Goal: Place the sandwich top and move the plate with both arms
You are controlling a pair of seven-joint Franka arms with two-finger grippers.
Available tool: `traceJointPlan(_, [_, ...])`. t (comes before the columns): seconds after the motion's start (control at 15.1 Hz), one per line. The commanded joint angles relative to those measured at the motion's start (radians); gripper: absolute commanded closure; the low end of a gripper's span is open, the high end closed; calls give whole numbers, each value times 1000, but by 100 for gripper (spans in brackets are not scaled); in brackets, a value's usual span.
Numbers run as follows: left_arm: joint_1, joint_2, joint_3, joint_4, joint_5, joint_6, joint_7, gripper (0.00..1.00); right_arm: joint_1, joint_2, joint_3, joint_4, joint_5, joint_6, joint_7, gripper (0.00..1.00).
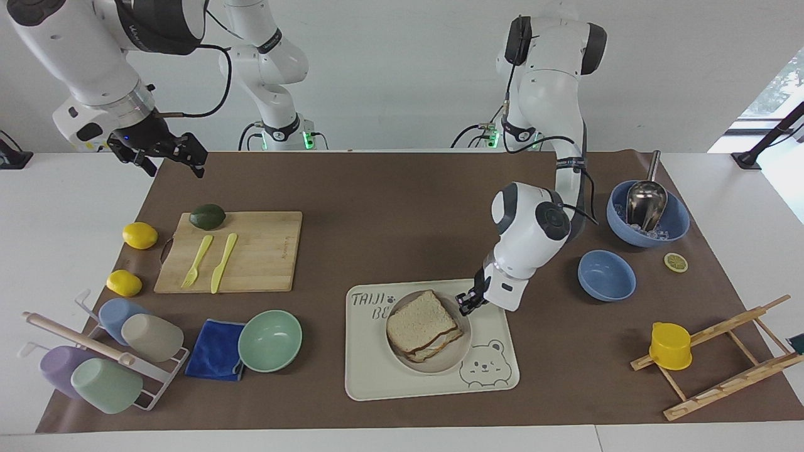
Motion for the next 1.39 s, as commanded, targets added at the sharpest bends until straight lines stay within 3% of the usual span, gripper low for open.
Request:
traceJointPlan(0.0, [26,-74,10,-25,19,-54,-2,0,-6,-23,6,-28,-6,12,-12,0])
traceJointPlan(0.2, [99,-180,16,-37,30,-177,-2,0,-4,-23,6,-28,-6,12,-12,0])
traceJointPlan(0.6, [189,-355,14,-31,272,-413,14,0,-3,-23,6,-26,-6,12,-12,0])
traceJointPlan(0.86, [251,-473,16,-32,289,-562,111,0,-3,-23,8,-28,6,10,-16,0])
traceJointPlan(1.33, [293,-590,14,-32,361,-734,245,0,-1,-23,9,-26,6,4,-16,0])
